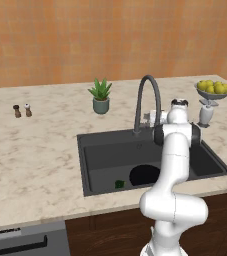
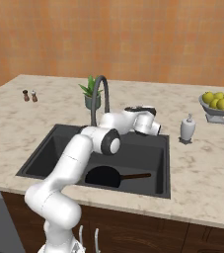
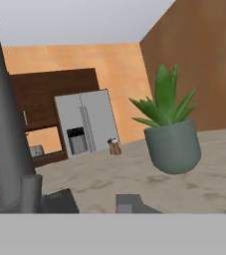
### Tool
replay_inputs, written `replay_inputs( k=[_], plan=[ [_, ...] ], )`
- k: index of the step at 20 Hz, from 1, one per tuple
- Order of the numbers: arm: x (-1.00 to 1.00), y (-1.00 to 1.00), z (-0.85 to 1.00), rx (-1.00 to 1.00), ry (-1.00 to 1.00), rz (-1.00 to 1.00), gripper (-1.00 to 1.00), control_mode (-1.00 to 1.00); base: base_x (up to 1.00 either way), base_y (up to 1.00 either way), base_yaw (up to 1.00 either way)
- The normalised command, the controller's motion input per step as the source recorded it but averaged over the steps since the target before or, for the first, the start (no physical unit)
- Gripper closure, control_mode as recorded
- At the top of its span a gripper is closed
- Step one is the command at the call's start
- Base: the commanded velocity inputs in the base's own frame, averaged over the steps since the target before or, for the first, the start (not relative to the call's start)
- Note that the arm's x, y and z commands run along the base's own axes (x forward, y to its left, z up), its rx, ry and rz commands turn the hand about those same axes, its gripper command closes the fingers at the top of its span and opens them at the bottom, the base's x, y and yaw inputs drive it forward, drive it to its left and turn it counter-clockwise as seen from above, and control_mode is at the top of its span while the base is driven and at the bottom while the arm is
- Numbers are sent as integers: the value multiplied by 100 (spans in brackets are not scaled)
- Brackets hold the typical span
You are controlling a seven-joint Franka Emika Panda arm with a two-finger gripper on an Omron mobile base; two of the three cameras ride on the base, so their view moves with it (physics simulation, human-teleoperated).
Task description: Pick the pan and sponge and place them into the sink. Then turn on the water.
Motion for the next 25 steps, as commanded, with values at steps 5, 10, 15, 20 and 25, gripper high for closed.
replay_inputs(
  k=[5, 10, 15, 20, 25],
  plan=[
    [50, -78, -16, 0, 0, -6, 100, -100, 0, 0, 0],
    [28, -84, -32, 0, 0, -7, 100, -100, 0, 0, 0],
    [-1, -66, -3, -1, -1, -7, 100, -100, 0, 0, 0],
    [-56, -40, 79, 1, -6, -1, 100, -100, 0, 0, 0],
    [-99, -16, 66, -4, 0, 1, 100, -100, 0, 0, 0]
  ],
)
